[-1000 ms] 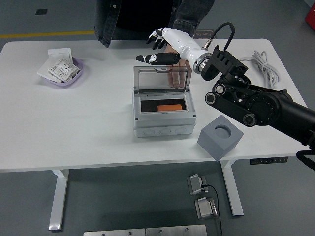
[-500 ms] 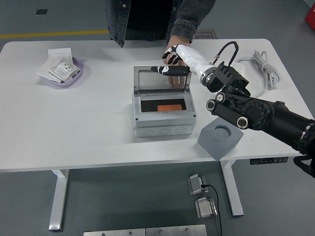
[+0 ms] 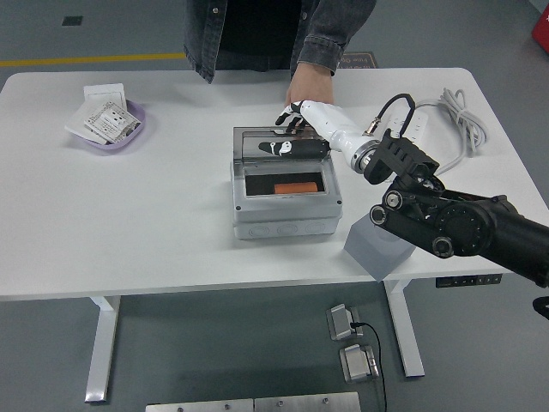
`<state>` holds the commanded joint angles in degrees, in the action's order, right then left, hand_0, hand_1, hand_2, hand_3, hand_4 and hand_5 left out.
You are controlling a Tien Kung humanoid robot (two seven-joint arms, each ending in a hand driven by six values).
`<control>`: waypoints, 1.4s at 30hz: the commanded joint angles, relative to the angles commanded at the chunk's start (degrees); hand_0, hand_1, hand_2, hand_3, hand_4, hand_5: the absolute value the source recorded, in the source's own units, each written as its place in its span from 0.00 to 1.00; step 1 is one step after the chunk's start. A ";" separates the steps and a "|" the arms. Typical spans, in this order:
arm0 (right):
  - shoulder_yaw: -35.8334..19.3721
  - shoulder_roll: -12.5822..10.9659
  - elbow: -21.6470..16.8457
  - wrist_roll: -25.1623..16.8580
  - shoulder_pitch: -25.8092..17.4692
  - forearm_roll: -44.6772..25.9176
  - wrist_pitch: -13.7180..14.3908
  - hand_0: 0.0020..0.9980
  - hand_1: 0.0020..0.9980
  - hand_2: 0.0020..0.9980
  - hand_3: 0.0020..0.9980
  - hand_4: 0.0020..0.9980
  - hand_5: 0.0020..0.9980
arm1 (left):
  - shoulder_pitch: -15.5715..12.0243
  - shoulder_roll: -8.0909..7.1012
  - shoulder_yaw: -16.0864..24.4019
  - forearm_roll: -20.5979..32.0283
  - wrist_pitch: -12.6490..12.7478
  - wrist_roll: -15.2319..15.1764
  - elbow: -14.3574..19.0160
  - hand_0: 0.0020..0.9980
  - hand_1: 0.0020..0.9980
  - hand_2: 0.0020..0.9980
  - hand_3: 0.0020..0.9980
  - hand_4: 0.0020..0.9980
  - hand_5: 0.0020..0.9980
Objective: Pick up the cylinder from the cube,place it in the box,flap close box
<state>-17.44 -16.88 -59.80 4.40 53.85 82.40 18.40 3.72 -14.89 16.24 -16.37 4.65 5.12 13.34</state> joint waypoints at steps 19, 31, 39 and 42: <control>0.14 -3.93 -9.36 2.26 -5.12 4.64 -0.71 0.67 0.54 0.59 0.67 0.94 0.78 | -0.30 0.23 0.30 -0.05 0.02 0.06 0.01 0.62 0.65 0.57 0.56 0.57 0.09; -9.83 -6.56 -11.76 4.20 -10.96 9.94 -2.45 0.66 0.52 0.59 0.66 0.94 0.79 | -0.49 0.40 0.42 -0.03 -0.05 0.06 -0.16 0.62 0.65 0.57 0.56 0.57 0.10; -24.62 -7.04 -18.49 4.50 -21.01 17.65 -2.25 0.64 0.50 0.58 0.66 0.95 0.82 | -1.04 0.38 1.04 -0.31 -0.14 0.12 -0.35 0.62 0.64 0.57 0.56 0.57 0.09; -31.50 -6.01 -21.14 1.52 -25.75 15.97 0.38 0.64 0.50 0.58 0.66 0.95 0.82 | -1.15 0.29 1.58 -0.65 -0.17 0.12 -0.39 0.62 0.64 0.57 0.56 0.57 0.09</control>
<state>-48.94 -22.89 -80.95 5.91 28.09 98.37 18.77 2.57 -14.60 17.82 -17.02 4.48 5.24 12.96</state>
